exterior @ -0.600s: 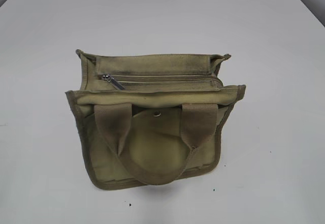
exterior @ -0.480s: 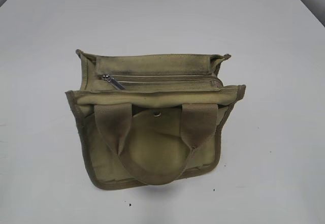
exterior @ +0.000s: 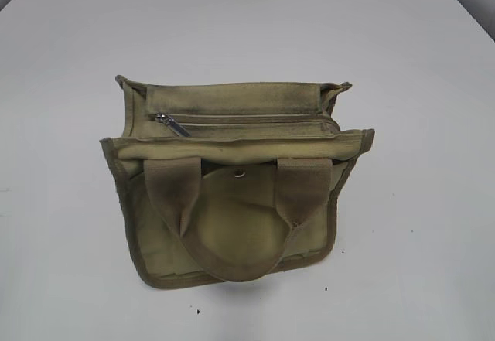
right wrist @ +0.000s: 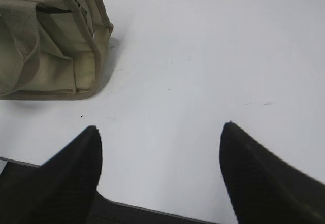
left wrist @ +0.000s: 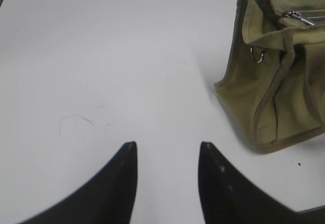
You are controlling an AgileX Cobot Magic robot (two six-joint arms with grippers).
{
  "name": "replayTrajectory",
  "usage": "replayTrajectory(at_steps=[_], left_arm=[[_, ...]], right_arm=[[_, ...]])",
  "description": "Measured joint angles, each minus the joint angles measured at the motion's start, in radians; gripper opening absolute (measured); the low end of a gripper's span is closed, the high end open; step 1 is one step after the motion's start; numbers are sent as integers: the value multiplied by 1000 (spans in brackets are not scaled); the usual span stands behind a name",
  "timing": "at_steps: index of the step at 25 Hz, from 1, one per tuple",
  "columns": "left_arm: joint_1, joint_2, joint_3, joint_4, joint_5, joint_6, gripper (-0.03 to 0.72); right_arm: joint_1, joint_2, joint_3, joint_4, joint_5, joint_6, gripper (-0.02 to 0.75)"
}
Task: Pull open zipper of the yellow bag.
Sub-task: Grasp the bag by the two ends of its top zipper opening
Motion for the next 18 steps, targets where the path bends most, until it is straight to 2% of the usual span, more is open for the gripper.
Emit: replayTrajectory(at_steps=[18], left_arm=[[0,0,0,-25,-1,0,313]], right_arm=[[0,0,0,0,0,0,558]])
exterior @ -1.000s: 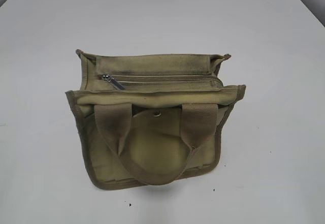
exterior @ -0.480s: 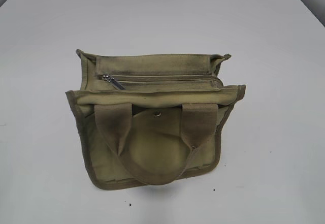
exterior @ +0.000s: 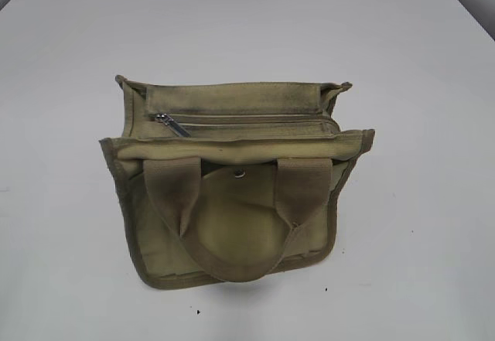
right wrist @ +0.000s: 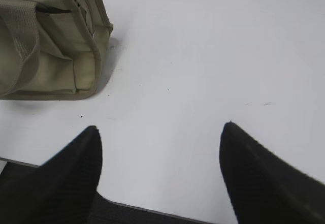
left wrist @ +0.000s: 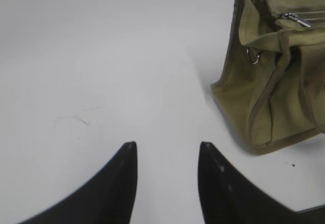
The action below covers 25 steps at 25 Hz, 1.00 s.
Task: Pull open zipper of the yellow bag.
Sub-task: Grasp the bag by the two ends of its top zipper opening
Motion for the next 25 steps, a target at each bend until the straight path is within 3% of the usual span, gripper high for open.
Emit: replayTrajectory(at_steps=[8,16,22,25], left_arm=[[0,108,-5,-142,-55,0,313],[0,432,-17,-472,-194,17,313],[0,791,-20,-863,-203,280,313],[0,961,-64,-948,-202,354,314]], right_arm=[[2,25,0,3,-8,0,558],[106,303,-35,60,-70,-30,558],[212,610,-151,68,-133,-177,558],[263,765,-226,69,-172,-224,558]])
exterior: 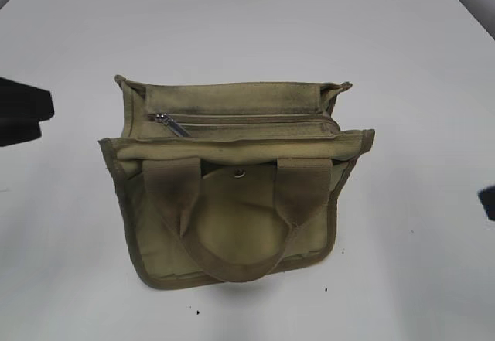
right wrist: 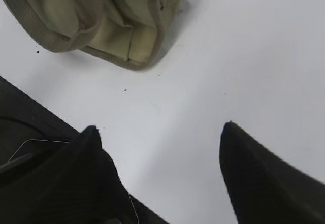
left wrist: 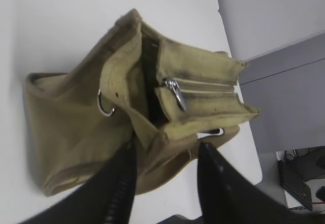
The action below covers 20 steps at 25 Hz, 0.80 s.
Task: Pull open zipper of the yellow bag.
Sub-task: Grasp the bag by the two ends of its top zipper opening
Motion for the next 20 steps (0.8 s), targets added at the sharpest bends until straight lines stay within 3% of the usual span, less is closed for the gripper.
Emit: replayTrajectory(at_steps=[4,16,20], left_arm=[[-21,156,-100,-25,2,41,314],[-225,469,-290,-25,-68,46,314],[-262,540,-346,-25,-106,45,314]], right_arm=[[67,208,-109,3,-63,-17,558],[247,601,-407,3,-163,-60,558],[289,676,-463,3,-175,-89,558]])
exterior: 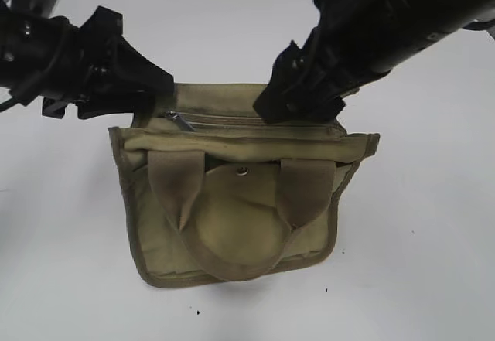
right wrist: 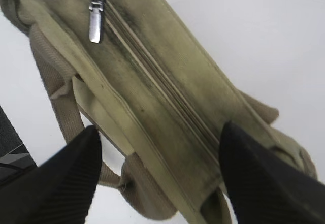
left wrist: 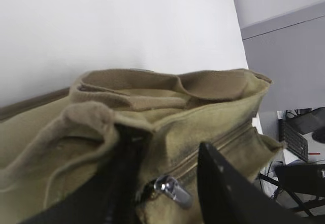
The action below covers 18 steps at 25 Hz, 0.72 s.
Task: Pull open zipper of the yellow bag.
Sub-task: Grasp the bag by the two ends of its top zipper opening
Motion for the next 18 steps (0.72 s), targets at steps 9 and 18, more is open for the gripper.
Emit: replayTrajectory(at_steps=[9,18], left_arm=[[-4,73,-22,6,25,-16,168],[-4,54,-23,9,3,-23,64]], right_arm=[[58,122,-112,0,-6,-40,558],[60,141,-126,47,-63,-77,558]])
